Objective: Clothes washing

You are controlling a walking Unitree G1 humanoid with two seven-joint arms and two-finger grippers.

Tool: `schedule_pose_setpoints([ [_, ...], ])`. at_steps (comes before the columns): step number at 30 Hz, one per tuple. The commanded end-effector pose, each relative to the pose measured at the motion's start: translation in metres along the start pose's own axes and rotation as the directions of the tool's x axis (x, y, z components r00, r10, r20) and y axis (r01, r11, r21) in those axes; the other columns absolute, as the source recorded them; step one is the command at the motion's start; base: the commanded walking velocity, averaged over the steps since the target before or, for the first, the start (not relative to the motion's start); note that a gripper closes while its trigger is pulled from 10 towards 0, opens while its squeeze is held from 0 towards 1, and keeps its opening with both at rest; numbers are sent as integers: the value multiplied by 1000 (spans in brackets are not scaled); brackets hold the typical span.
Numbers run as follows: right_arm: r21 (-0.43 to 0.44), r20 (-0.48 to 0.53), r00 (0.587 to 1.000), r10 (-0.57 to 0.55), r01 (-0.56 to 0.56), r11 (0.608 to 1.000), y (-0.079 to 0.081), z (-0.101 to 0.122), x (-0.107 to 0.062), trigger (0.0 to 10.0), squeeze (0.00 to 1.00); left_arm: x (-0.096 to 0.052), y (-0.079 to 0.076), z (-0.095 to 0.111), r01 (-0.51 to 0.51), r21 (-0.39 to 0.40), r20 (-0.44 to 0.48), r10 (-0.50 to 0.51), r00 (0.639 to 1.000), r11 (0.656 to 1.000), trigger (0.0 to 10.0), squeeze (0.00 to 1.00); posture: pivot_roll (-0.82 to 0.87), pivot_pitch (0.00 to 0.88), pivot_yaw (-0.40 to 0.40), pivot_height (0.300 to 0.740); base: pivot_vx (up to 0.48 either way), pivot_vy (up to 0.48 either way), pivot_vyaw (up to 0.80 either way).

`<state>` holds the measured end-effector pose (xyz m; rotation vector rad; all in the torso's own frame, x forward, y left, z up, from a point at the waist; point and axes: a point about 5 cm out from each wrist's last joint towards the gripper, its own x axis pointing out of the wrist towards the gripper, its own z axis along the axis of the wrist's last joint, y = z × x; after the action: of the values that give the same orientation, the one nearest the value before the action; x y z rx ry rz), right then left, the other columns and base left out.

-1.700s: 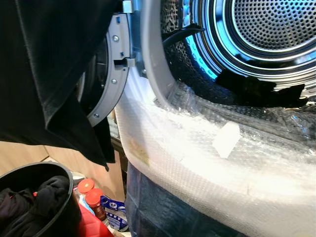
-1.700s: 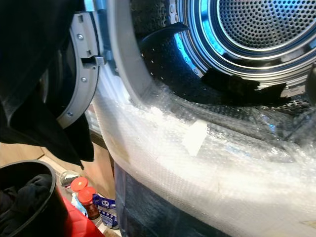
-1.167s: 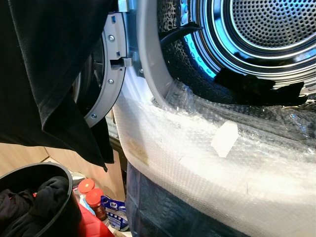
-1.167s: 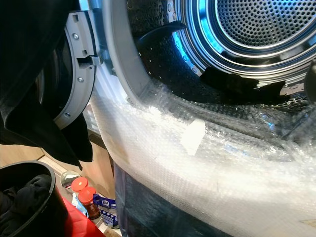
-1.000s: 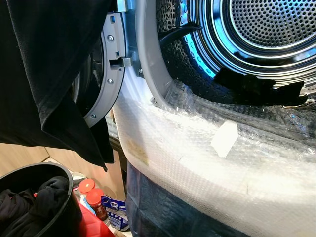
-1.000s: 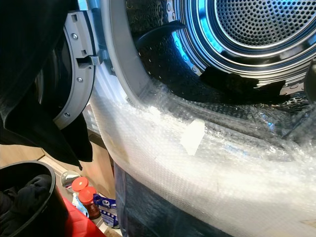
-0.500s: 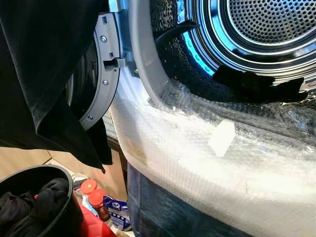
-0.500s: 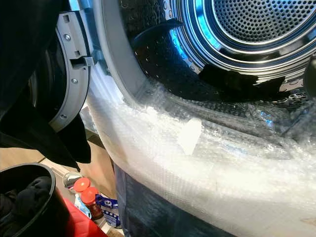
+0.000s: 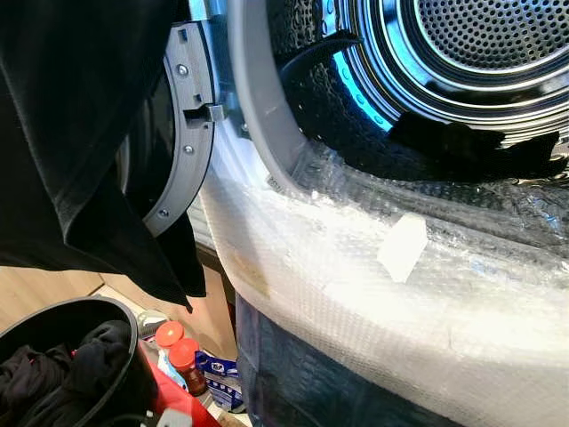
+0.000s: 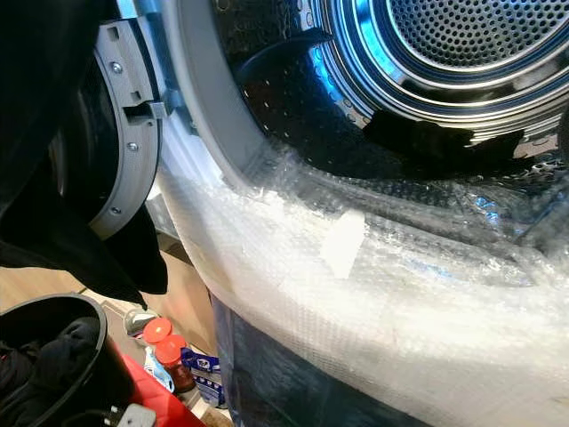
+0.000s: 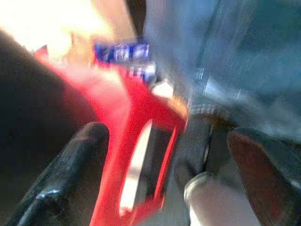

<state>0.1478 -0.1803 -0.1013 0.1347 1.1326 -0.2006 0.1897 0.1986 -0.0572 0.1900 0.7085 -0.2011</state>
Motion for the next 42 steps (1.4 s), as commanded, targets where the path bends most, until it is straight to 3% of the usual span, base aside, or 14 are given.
schedule_pose_setpoints([
  [1,-27,-11,1000,16,-16,999,4,-2,0,10000,0,-3,6,13,12,77,57,-17,998,997,10000,0,-1,10,54,740,0,0,0],
  [2,-42,-14,1000,17,-18,999,4,-2,0,10000,0,-5,7,20,26,189,85,-43,995,982,10000,0,0,14,53,740,0,0,0],
  [7,-98,-25,999,31,-34,995,6,-3,0,10000,0,-20,4,62,96,205,236,-145,961,974,10000,0,11,22,54,740,0,0,0],
  [9,-128,-23,999,38,-41,991,7,-2,0,10000,0,-30,1,74,135,251,239,-197,951,959,10000,0,15,23,55,740,0,0,0],
  [11,-158,-19,998,55,-57,986,9,0,0,10000,0,-52,-3,96,148,379,251,-256,934,913,10000,0,15,35,57,740,0,0,0],
  [18,-159,-25,998,59,-63,985,7,-1,0,10000,0,-78,15,118,-97,435,327,-56,943,895,10000,0,31,47,55,740,0,0,0],
  [21,-165,-27,997,77,-80,983,6,-2,0,10000,0,-92,23,115,-212,304,313,113,943,929,10000,0,45,31,51,740,0,0,0],
  [27,-156,-31,998,55,-59,986,-7,-3,-1,10000,0,-97,27,96,-305,120,249,269,930,945,10000,0,49,21,55,740,0,0,0],
  [29,-139,-35,998,45,-49,989,-11,-4,-1,10000,0,-97,37,96,-371,82,237,343,909,925,10000,0,56,13,51,740,0,0,0],
  [33,-142,-45,998,37,-43,989,-15,-7,-1,10000,0,-94,70,112,-461,-305,249,537,806,833,10000,0,53,8,51,740,0,0,0],
  [35,-133,-40,998,42,-47,990,-13,-6,-1,10000,0,-93,77,117,-446,-374,262,554,790,813,10000,0,47,9,57,740,0,0,0],
  [39,-106,-31,998,50,-53,993,-8,-4,-1,10000,0,-89,93,118,-448,-401,250,566,786,799,10000,0,44,16,62,740,0,0,0],
  [40,-108,-32,998,52,-55,993,-7,-5,-1,10000,0,-87,96,118,-426,-431,253,559,789,796,10000,1000,44,19,63,740,0,0,0],
  [42,-94,-29,998,56,-59,994,-4,-4,0,10000,0,-83,101,118,-409,-465,245,558,793,785,10000,1000,41,22,66,740,0,0,0],
])
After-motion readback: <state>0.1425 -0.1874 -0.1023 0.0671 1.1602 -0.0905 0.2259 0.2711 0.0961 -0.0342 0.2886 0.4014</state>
